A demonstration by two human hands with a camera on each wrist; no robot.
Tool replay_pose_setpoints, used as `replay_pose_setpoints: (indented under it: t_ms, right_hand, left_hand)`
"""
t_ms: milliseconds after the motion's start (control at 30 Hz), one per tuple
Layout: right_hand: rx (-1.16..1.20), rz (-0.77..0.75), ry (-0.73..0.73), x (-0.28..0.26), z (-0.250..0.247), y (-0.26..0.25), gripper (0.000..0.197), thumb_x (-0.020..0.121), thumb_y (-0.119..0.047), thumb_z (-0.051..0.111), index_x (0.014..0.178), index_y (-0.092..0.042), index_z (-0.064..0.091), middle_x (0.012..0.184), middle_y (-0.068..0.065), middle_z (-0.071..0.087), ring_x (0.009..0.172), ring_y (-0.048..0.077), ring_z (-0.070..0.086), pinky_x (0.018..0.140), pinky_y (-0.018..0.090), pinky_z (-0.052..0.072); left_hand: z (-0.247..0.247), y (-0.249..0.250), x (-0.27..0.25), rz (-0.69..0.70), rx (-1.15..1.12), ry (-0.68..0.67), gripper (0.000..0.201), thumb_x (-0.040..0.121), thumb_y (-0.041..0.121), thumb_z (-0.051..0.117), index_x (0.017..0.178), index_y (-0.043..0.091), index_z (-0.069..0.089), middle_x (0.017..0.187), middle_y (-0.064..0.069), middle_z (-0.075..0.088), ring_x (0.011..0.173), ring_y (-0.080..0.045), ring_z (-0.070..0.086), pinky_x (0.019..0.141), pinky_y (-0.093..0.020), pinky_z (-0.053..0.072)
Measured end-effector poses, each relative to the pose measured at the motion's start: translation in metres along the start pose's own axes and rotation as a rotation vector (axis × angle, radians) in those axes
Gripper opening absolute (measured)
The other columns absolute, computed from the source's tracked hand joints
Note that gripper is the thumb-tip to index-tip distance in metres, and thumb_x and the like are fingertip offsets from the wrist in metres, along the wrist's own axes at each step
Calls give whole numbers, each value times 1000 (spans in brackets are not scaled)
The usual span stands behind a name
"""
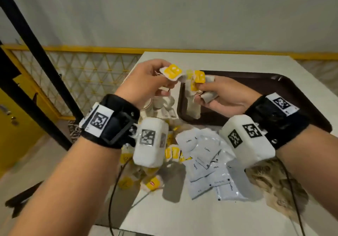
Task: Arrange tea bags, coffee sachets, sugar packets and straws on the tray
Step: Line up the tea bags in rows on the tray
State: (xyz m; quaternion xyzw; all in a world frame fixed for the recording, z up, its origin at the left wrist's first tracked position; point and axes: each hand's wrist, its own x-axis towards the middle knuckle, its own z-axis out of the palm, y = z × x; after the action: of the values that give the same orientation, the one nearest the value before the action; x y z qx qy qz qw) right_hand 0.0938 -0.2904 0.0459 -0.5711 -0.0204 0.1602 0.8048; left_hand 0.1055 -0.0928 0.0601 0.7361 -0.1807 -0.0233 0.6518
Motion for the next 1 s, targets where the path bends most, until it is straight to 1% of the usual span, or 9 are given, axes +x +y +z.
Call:
replay_pose_setpoints:
  t_ms: [100, 200, 300, 433, 500, 600, 733, 833, 1000]
  right_hand:
    - [88, -63, 18, -11, -10, 4, 24, 96, 7, 38, 101, -6, 57, 98, 14, 57, 77, 20, 54, 62, 22, 49]
    - [115, -85, 40, -20, -25, 8, 22, 94, 6, 40, 96, -7, 57, 89, 13, 57, 70, 18, 55, 66, 25, 46]
    - [130, -59, 37, -23, -41, 7, 20, 93, 7, 40, 99, -6, 54, 85, 11, 56, 65, 16, 56, 64, 24, 47]
    - [146, -11, 47, -17, -58, 1, 39, 91, 9, 40, 127, 0, 50, 112, 20, 57, 96, 28, 59, 62, 27, 56]
    - [143, 8, 68, -13, -60, -2, 39, 91, 10, 41, 128, 1, 50, 118, 22, 56, 104, 32, 57, 63, 30, 58]
    - [161, 14, 72, -14, -59, -4, 28, 92, 11, 40, 111, -3, 54, 117, 22, 56, 101, 31, 59, 71, 33, 59]
    - [190, -24, 69, -19, -62, 6, 33, 92, 11, 40, 119, -2, 52, 118, 22, 57, 101, 32, 62, 74, 37, 60]
    - [210, -42, 88, -22, -59, 11, 33, 90, 12, 38, 115, -2, 53, 111, 20, 59, 93, 30, 66, 76, 38, 59]
    - [291, -29, 145, -24, -57, 19, 21, 92, 8, 37, 100, 0, 54, 101, 21, 62, 86, 30, 67, 78, 38, 57]
  left_hand:
    - [42, -2, 7, -23, -184, 66, 20, 88, 6, 61, 82, 24, 61, 77, 3, 64, 76, -11, 62, 65, -27, 49]
    - [78, -13, 10, -124, -413, 58, 13, 92, 11, 57, 87, 23, 60, 71, 7, 68, 72, -11, 64, 69, -32, 48]
    - [98, -29, 15, -211, -572, 33, 8, 94, 13, 55, 93, 19, 60, 78, 1, 69, 76, -19, 64, 77, -45, 50]
    - [107, -41, 25, -269, -625, 7, 9, 95, 16, 53, 102, 16, 60, 100, -8, 66, 91, -27, 65, 82, -62, 50]
    - [108, -41, 32, -286, -649, 18, 8, 95, 15, 53, 99, 16, 60, 99, -8, 64, 90, -26, 64, 79, -58, 52]
    - [105, -41, 36, -292, -664, 35, 5, 93, 15, 55, 96, 16, 60, 90, -4, 64, 85, -22, 66, 73, -48, 57]
    - [107, -41, 30, -251, -628, -4, 7, 94, 11, 53, 96, 14, 60, 74, 2, 66, 55, -10, 65, 66, -42, 56]
    - [107, -44, 24, -238, -607, -18, 8, 94, 11, 54, 95, 14, 61, 75, 1, 68, 66, -15, 68, 64, -41, 58]
    - [101, -55, 18, -281, -619, -6, 8, 93, 10, 55, 92, 14, 62, 76, 0, 69, 74, -16, 69, 85, -49, 54]
